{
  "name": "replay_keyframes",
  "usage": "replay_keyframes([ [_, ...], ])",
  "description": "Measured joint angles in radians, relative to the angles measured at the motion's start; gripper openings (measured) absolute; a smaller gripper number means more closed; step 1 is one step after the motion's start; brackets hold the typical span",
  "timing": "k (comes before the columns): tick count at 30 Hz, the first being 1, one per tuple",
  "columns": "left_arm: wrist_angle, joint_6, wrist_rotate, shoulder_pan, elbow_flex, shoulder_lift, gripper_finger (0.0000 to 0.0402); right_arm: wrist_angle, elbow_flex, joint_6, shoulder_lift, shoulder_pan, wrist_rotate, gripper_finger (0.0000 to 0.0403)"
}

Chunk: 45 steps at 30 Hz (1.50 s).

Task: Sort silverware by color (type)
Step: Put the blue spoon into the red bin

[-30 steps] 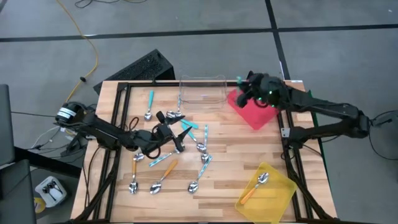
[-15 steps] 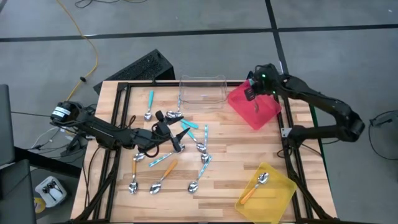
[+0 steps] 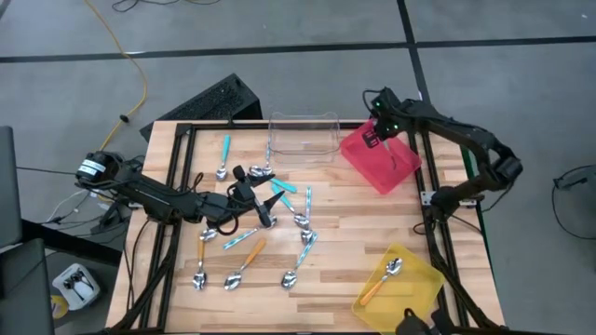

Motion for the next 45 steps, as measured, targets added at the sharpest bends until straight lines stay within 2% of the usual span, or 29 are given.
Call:
replay_keyframes([
  [7, -0.011, 0.0, 0.0, 0.0, 0.0, 0.0, 0.0249, -0.079, 0.092, -0.053, 0.139, -0.01, 0.001, 0.007],
  [18, -0.052, -0.027, 0.0, 0.0, 0.0, 0.001, 0.0249, -0.102, 0.105, -0.161, 0.303, -0.045, -0.026, 0.007],
  [24, -0.052, -0.027, 0.0, 0.0, 0.0, 0.001, 0.0249, -0.084, 0.106, -0.201, 0.338, -0.074, -0.078, 0.007],
  [33, -0.052, -0.032, -0.001, 0.0, 0.0, 0.001, 0.0249, -0.051, 0.106, -0.212, 0.354, -0.079, -0.078, 0.009],
  [45, -0.053, -0.032, 0.0, 0.0, 0.0, 0.001, 0.0249, -0.05, 0.106, -0.212, 0.353, -0.078, -0.079, 0.0096],
])
